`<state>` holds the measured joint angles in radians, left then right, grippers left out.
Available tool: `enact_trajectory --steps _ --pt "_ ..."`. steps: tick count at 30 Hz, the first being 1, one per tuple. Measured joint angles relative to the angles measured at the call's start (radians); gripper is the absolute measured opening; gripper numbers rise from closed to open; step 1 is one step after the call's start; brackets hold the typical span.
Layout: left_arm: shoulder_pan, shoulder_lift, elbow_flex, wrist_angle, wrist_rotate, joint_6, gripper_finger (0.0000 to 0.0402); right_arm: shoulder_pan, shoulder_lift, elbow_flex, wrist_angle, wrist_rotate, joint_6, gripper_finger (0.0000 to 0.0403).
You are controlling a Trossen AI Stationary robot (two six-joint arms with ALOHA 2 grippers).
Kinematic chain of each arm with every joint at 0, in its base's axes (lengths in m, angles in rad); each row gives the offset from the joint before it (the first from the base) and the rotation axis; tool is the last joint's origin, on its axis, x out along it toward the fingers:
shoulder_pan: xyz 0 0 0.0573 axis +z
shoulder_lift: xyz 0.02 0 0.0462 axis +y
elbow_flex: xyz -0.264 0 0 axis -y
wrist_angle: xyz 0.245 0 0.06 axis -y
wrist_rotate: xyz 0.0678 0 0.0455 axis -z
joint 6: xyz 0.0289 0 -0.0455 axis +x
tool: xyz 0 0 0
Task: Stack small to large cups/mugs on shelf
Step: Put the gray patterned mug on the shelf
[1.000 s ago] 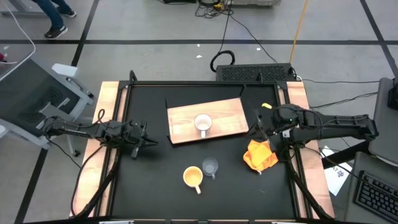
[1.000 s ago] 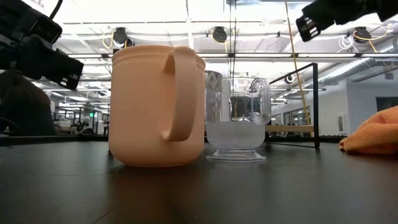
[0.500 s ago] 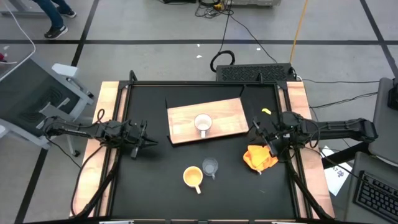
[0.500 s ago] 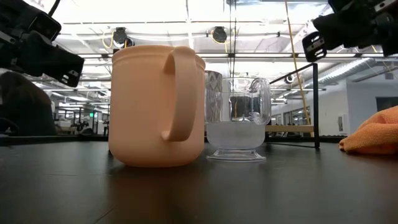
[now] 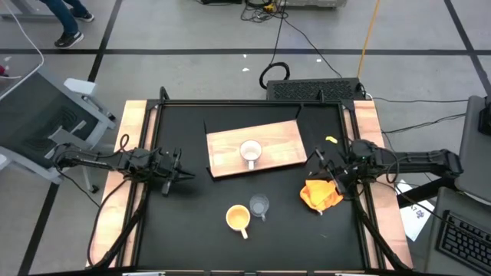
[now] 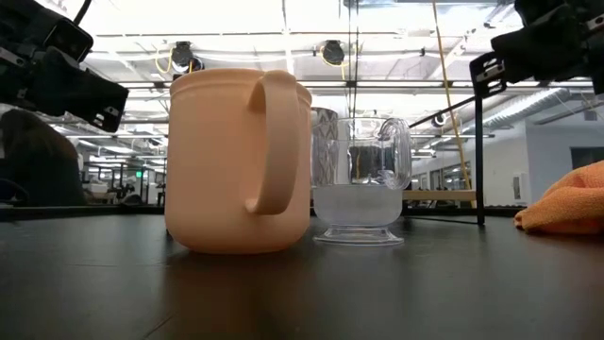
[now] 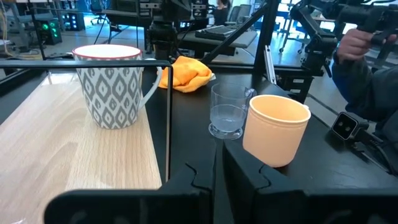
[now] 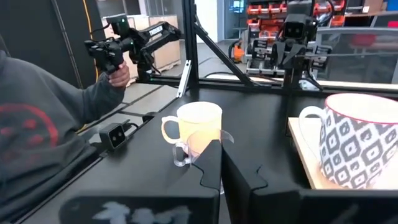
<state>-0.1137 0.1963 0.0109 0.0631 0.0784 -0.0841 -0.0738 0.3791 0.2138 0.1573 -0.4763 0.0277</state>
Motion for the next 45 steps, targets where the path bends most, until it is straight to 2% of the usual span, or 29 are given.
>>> enact_trajectory --steps 8,18,29,45 --pt "0.0 0.0 0.0 -0.001 0.0 0.0 0.0031 0.074 -0.043 -0.001 -0.035 0.0 -0.028 0.0" --pt "0.0 0.0 0.0 -0.001 0.0 0.001 0.0031 0.154 -0.049 -0.08 0.032 0.057 -0.082 0.0" --pt "0.0 0.0 0.0 0.0 -0.001 0.019 0.0031 0.161 -0.078 -0.149 0.108 0.059 -0.126 0.0" --pt "0.0 0.0 0.0 0.0 -0.001 -0.005 0.0031 0.161 -0.102 -0.159 0.123 0.059 -0.123 0.0"
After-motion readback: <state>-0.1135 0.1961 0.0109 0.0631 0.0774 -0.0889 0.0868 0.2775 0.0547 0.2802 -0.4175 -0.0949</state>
